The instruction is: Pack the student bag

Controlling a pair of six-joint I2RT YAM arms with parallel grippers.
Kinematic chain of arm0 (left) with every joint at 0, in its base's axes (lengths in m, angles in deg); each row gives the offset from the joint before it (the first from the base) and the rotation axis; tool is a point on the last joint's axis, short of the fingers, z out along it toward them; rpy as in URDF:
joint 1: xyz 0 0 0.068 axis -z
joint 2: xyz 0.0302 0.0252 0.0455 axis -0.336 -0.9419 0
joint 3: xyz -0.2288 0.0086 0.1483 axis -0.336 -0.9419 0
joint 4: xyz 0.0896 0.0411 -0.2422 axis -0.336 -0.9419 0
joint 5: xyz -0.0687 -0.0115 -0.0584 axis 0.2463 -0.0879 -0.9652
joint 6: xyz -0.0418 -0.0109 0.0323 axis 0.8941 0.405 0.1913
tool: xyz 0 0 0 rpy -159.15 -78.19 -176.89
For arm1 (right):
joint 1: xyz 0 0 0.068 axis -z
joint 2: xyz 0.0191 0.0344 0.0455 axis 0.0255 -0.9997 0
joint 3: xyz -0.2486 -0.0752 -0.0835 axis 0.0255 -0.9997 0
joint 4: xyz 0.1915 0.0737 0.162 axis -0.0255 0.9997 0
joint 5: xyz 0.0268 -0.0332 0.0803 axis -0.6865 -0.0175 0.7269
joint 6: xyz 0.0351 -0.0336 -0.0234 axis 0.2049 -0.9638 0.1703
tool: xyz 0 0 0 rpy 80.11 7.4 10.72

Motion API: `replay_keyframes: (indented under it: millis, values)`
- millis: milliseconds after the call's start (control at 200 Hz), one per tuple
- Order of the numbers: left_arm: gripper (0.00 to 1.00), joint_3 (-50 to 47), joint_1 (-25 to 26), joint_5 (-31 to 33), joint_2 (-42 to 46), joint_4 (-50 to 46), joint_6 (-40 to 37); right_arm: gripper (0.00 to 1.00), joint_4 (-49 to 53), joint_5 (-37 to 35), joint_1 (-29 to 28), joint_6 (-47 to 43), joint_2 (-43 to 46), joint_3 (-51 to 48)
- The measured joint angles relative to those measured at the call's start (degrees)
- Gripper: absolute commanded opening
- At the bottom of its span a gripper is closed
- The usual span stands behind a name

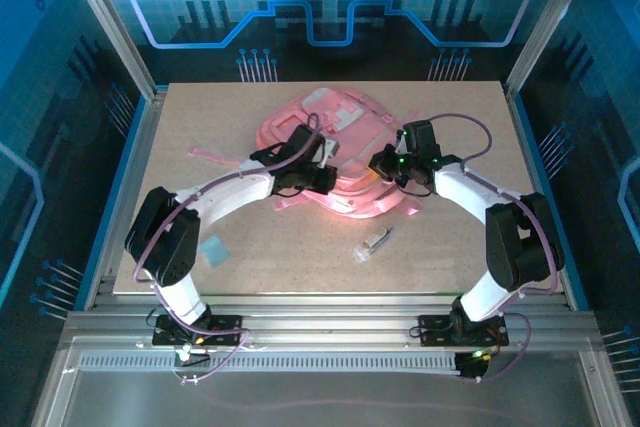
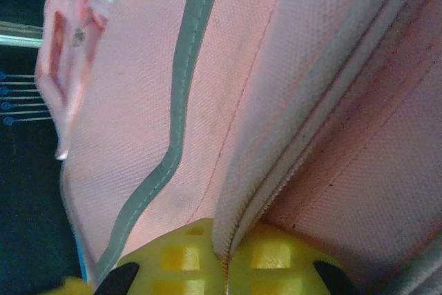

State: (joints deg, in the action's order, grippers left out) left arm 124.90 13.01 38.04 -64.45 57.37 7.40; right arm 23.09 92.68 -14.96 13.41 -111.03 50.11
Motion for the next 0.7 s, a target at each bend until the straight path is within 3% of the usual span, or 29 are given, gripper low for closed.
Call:
replay_keyframes:
  millis: [45, 105, 185, 365, 700]
  values:
    - [0.0, -0.63, -1.88, -0.68, 0.04, 0.61, 0.2, 0.0, -0.13, 0.57, -0.26, -0.46, 0.0, 0.44]
    - [0.09, -0.96, -3.54, -1.99, 0.04, 1.03, 0.76, 0.01, -0.46, 1.57, -0.7, -0.87, -0.26, 1.57]
    - [0.35, -0.96, -4.63, -2.34, 0.04, 1.75, 1.92, 0.27, 0.35, 1.46, -1.09, -1.36, -0.63, 3.43]
    - [0.96, -0.98, -8.41, -0.68, 0.37, 1.49, 5.57, 0.99, 7.3, -1.92, -2.19, -3.72, 1.4, 5.95]
    - [0.99, -9.25, -8.85, 3.52, 11.82, 6.99, 9.03, 1.0, 31.82, -13.7, -8.74, -4.76, 14.14, 5.4]
